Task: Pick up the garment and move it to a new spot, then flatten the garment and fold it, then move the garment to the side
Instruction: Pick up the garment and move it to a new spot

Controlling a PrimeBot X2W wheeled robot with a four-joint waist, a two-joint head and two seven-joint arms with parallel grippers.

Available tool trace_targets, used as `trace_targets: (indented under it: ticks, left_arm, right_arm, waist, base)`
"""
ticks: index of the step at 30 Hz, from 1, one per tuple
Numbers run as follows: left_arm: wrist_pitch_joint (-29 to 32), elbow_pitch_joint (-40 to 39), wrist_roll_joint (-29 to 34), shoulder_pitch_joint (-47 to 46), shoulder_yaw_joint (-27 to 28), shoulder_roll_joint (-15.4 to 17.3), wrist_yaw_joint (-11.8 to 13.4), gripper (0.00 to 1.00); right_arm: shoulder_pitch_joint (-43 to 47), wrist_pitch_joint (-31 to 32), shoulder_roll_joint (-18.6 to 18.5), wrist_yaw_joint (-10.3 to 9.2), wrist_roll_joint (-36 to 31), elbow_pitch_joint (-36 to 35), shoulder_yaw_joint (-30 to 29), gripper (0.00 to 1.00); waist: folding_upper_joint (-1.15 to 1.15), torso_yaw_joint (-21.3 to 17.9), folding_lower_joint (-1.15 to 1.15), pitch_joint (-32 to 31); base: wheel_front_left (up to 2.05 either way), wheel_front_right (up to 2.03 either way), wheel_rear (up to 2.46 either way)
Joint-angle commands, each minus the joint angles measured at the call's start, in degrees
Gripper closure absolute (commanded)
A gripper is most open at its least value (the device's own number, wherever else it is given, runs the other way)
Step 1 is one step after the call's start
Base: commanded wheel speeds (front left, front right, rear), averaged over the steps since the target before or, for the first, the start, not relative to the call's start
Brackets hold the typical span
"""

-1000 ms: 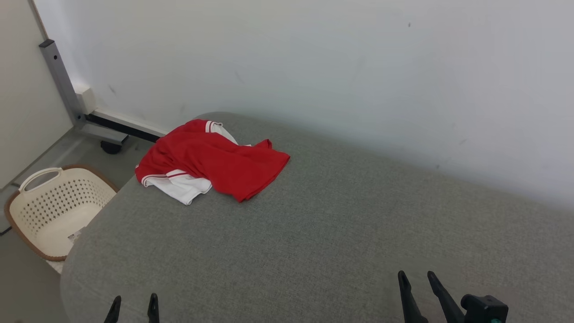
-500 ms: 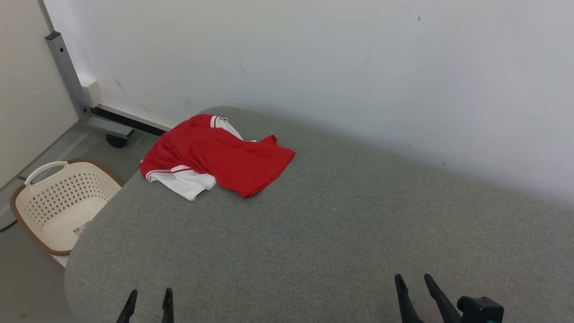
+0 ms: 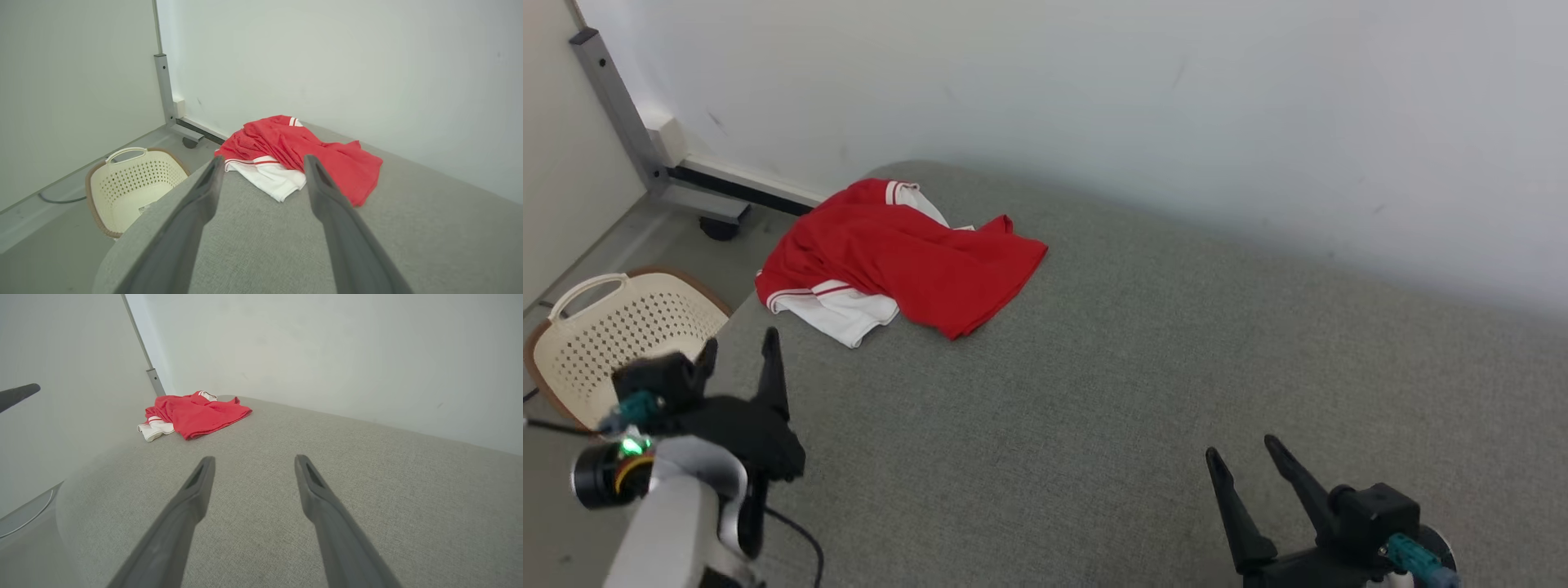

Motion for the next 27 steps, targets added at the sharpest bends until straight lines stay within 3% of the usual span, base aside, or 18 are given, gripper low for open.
trace_targets:
  ticks: [1,6,16,27]
  left_arm:
    - [0.91,2.01,-0.72,-4.59,0.5,0.65,-0.01,0.0]
    - [4.05,9.35,-2.25,-15.02,0.82,2.73,-0.47,0.0]
    - [9.39,19.51,-4.97,-29.31,1.87,4.9,0.2,0.0]
    - [13.02,27.03,-7.69,-34.81,4.76,6.67,5.61,0.0]
  right_arm:
    - [-0.96,1.25,-1.08,-0.13,-0.79,-2.88,0.29,0.0]
    - [-2.49,4.54,-3.69,-0.13,-2.28,-12.49,0.04,0.0]
    - [-2.15,8.6,-6.16,-0.13,-3.54,-25.66,-3.21,0.0]
    - [-0.66,8.1,-6.54,-0.13,-4.0,-28.98,-3.37,0.0]
  waist:
    - [0.0,-9.73,0.0,12.42]
    - [0.0,-13.49,0.0,20.5]
    - [0.0,-15.71,0.0,33.54]
    - [0.0,-17.68,0.0,37.75]
  base:
    - [0.0,0.0,0.0]
    - [0.0,0.0,0.0]
    - [0.0,0.0,0.0]
    - [0.0,0.0,0.0]
